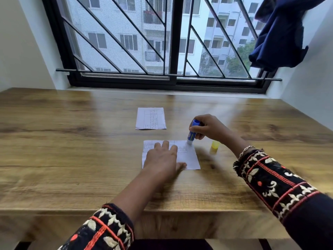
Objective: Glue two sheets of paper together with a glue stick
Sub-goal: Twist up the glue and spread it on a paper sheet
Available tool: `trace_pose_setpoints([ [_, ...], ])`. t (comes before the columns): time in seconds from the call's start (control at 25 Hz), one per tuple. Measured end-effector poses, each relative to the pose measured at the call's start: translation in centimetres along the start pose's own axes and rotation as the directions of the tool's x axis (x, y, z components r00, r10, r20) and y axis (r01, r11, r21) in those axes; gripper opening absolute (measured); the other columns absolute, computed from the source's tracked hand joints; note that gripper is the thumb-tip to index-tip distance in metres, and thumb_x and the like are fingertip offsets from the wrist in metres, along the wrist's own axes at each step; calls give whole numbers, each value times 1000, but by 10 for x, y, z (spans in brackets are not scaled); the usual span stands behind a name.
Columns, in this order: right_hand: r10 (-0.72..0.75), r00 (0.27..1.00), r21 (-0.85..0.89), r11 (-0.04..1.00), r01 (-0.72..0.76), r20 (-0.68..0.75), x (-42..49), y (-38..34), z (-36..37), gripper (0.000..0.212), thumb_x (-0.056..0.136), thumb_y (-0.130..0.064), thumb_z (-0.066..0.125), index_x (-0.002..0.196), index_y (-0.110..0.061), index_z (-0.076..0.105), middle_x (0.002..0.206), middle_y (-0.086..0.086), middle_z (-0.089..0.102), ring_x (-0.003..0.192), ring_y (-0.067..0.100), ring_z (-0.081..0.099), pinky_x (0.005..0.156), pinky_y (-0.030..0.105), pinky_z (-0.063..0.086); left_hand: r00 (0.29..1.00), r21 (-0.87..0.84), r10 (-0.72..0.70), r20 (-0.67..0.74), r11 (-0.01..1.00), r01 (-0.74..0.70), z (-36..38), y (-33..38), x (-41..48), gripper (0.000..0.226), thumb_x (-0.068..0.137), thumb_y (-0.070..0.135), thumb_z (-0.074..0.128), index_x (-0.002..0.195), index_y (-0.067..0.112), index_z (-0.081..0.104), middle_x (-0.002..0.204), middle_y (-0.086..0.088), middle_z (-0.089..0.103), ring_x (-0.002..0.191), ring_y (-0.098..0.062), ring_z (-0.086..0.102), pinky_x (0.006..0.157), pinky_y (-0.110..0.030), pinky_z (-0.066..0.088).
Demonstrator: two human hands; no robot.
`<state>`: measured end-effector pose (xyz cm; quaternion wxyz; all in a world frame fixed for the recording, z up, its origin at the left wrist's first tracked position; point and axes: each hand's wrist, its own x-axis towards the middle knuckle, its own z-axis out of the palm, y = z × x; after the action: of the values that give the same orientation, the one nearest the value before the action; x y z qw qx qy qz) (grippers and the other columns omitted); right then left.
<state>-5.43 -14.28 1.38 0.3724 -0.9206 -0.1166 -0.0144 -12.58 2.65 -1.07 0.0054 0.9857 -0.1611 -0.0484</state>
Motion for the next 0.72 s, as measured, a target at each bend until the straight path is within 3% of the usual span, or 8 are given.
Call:
trace_pose_setpoints([
  [0.24,-2,1000,0,1000,2,0,-11,1,2,20,84,-12,58,91,7,61,70,5,62,57,13,60,55,21,53,1000,3,6,-14,1000,-5,1,-1,2,58,90,55,39,132,14,36,135,-11,38,120,-29,38,89,-38,41],
  [0.72,-59,998,-20,998,59,-5,-42,-4,6,15,82,-7,58,85,7,62,76,24,67,57,19,60,52,19,51,999,32,-1,-43,999,3,3,-1,1,59,90,56,38,132,14,37,135,-10,39,120,-28,40,87,-37,41],
])
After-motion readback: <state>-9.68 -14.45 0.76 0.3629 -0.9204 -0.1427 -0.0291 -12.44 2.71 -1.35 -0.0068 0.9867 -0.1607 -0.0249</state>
